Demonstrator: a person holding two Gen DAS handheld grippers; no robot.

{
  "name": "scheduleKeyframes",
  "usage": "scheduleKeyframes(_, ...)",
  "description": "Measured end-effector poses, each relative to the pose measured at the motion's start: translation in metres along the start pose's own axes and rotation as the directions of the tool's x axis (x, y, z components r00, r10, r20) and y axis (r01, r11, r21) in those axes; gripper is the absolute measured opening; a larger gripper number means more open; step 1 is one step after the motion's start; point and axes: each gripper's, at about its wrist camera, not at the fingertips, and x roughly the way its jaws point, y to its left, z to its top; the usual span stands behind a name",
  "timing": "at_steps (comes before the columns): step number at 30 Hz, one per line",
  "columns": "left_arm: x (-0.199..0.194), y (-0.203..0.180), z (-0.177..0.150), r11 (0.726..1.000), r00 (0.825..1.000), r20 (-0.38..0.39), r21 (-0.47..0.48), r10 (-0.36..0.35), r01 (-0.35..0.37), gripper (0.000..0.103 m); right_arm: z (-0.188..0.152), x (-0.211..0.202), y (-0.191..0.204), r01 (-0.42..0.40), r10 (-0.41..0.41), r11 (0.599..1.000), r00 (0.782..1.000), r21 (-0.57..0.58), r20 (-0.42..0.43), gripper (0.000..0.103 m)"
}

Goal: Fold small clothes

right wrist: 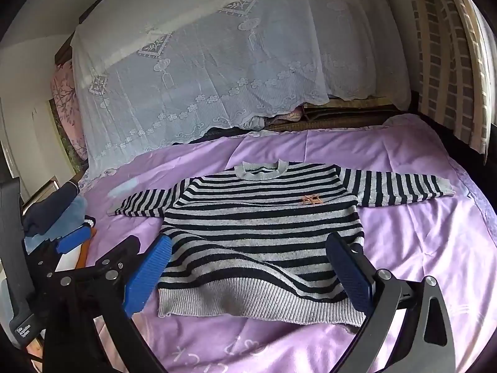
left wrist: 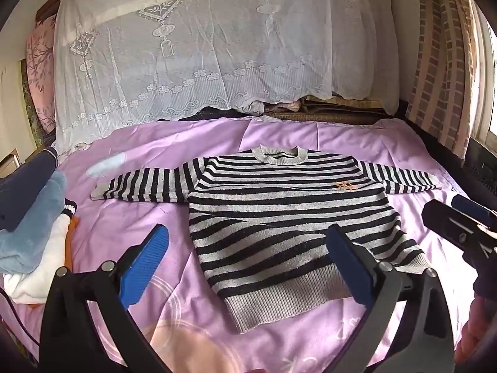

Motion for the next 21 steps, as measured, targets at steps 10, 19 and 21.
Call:
scheduleKeyframes(10,0.0004,0.0013,0.0000,1.000,1.000,0.000,-0.003,0.000,0.000,0.099,0.0022,-0.0027,0.0009,-0.001,0.001,1.000,1.000,-0.001,0.004,0.100)
scheduleKeyframes(19,0.0004,0.0015,0.0001,1.000,1.000,-0.001,-0.003,0.000,0.000,0.099,0.0048,-0.0056,0.0015,-0.002,0.002,1.000,1.000,-0.001,0.009,0.100)
scheduleKeyframes(21,0.0005,0.0015,0.0000,1.000,1.000,0.000,-0.003,0.000,0.000,0.099,0.0051,-0.0060,0.0018,-0.003,0.003,1.000,1.000,-0.001,0.010,0.100)
